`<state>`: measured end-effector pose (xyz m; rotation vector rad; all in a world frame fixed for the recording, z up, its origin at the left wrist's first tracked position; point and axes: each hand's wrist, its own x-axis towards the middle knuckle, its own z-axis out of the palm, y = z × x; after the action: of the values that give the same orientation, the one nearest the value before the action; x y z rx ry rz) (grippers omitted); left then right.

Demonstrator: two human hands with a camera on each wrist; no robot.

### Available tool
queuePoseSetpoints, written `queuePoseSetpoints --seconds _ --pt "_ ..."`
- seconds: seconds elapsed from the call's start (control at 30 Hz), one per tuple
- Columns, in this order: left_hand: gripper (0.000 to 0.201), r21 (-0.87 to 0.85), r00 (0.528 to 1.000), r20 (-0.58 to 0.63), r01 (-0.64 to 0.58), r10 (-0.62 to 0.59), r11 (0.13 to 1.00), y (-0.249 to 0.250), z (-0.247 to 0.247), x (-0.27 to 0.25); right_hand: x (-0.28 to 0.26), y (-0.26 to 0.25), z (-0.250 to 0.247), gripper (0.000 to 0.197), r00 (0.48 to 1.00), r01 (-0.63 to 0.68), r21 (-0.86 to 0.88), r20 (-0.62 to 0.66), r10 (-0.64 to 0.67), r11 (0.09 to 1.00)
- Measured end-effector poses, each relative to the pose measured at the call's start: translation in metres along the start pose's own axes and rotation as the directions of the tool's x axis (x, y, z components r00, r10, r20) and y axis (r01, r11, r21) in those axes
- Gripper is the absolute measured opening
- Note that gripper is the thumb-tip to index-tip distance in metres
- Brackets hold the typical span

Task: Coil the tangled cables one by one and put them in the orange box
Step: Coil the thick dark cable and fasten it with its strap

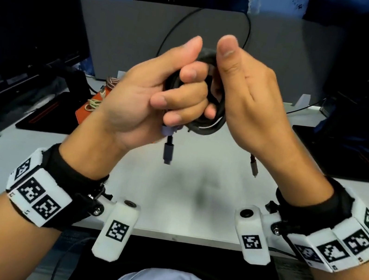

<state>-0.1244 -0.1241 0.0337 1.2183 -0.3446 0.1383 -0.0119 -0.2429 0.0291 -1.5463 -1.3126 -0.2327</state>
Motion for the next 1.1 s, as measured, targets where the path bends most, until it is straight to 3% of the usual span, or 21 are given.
queuePoseSetpoints --seconds 0.1,0.17,0.3,0.4,0.43,0.53,0.6,0.7,0.83,0.93,1.0,1.1 --pt "0.054 -0.269 0.996 0.022 -0.079 0.088 0.96 -0.003 0.006 0.004 0.004 -0.002 -0.008 0.056 1.0 -0.023 0.036 0.008 0.022 0.999" --pt "0.051 -0.329 0.992 0.052 -0.09 0.113 0.94 -0.001 0.007 0.004 0.004 -0.002 -0.011 0.054 0.999 -0.019 0.046 0.036 0.017 0.999" --pt "0.051 -0.199 0.986 0.061 -0.138 0.153 0.97 0.007 0.009 -0.004 -0.001 -0.008 -0.007 0.049 0.998 0.022 0.086 0.06 -0.028 0.996" --pt "0.052 -0.112 0.968 -0.065 -0.25 0.244 0.962 0.011 0.01 -0.002 -0.001 -0.008 -0.005 0.045 0.992 -0.031 0.118 0.121 0.016 0.992" --pt "0.053 -0.016 0.939 -0.135 -0.321 0.316 0.947 0.012 0.012 -0.001 0.0 -0.005 -0.003 0.043 0.984 -0.06 0.079 0.172 0.046 0.995" --pt "0.043 0.298 0.773 -0.304 -0.478 0.557 0.826 0.012 0.011 0.0 0.0 0.004 0.007 0.029 0.903 -0.033 -0.189 0.415 0.11 0.981" --pt "0.033 0.48 0.687 -0.353 -0.45 0.635 0.753 0.01 0.008 0.001 -0.005 0.005 0.016 0.023 0.823 0.011 -0.235 0.555 0.125 0.972" --pt "0.028 0.684 0.634 -0.355 -0.324 0.686 0.653 0.007 0.007 0.002 -0.01 -0.004 0.02 0.029 0.794 0.049 -0.217 0.6 0.093 0.975" --pt "0.023 0.943 0.69 -0.221 -0.028 0.69 0.33 0.004 0.006 0.002 -0.009 -0.009 0.009 0.025 0.811 0.119 -0.215 0.584 0.03 0.969" --pt "0.03 0.979 0.803 -0.174 0.202 0.569 0.014 0.003 0.002 0.0 -0.007 -0.01 -0.004 0.024 0.853 0.145 -0.195 0.522 -0.022 0.97" --pt "0.041 0.962 0.866 -0.223 0.269 0.448 -0.04 0.007 -0.003 -0.003 -0.004 -0.009 -0.012 0.025 0.881 0.155 -0.219 0.471 -0.035 0.963" --pt "0.051 0.968 0.928 -0.252 0.246 0.275 0.057 0.014 -0.006 -0.007 0.0 -0.005 -0.025 0.027 0.939 0.138 -0.241 0.341 -0.049 0.961"
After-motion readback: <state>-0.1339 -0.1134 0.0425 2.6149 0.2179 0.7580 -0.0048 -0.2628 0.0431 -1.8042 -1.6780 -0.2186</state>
